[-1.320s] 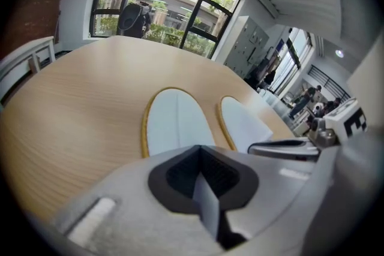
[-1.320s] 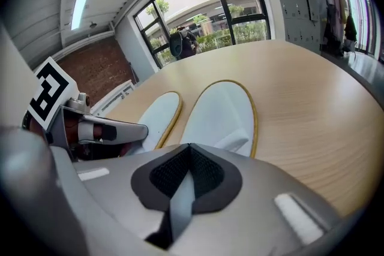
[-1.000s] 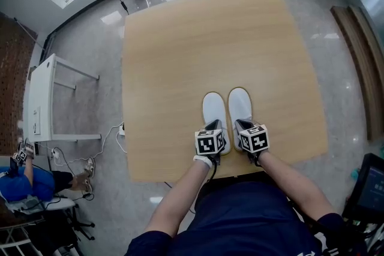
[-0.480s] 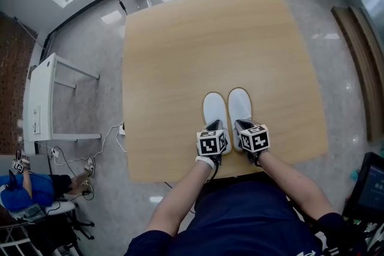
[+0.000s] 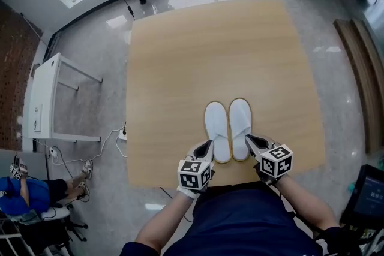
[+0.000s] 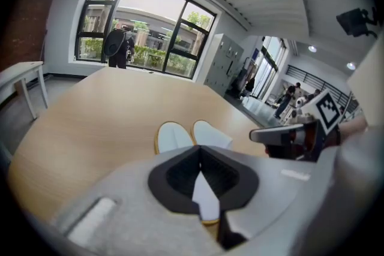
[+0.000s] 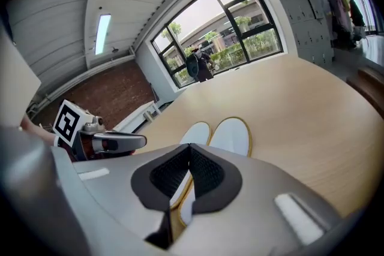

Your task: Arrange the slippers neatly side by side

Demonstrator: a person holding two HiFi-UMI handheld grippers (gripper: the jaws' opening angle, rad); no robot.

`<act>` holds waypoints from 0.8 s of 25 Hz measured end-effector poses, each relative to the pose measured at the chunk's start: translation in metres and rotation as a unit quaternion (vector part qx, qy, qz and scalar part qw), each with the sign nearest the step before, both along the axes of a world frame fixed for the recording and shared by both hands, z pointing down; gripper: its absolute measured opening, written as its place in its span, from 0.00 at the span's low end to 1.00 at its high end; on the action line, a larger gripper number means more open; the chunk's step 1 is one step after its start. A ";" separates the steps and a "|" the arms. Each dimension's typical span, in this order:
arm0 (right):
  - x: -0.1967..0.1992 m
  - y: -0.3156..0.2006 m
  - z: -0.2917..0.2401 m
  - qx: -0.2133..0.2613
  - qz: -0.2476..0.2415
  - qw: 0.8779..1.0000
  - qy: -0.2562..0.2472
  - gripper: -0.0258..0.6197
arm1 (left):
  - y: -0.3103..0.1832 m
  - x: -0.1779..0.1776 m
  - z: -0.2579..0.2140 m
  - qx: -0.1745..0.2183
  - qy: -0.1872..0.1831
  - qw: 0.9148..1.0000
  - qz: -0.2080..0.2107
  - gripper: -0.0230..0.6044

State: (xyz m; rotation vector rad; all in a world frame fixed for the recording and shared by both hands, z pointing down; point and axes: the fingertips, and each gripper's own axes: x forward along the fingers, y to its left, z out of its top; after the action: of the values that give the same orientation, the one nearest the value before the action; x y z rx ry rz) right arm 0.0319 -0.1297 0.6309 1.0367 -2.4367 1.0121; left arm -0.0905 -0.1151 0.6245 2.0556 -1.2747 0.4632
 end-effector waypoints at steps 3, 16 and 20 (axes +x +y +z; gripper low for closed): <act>0.020 -0.001 -0.034 0.014 0.027 0.999 -0.025 0.05 | 0.019 -0.003 -0.025 0.011 0.013 1.000 0.015 0.04; 0.005 -0.010 -0.157 0.169 0.010 0.983 -0.066 0.05 | 0.008 0.058 -0.129 0.151 0.035 0.983 0.102 0.04; 0.005 -0.006 -0.167 0.187 0.011 0.980 -0.062 0.05 | 0.017 0.069 -0.122 0.107 0.068 0.987 0.101 0.04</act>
State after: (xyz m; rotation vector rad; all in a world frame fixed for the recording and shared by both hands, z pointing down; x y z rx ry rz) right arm 0.0370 -0.1355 0.4634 1.1441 -2.7963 0.6522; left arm -0.0219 -0.0977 0.5021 2.3668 -1.0798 0.2781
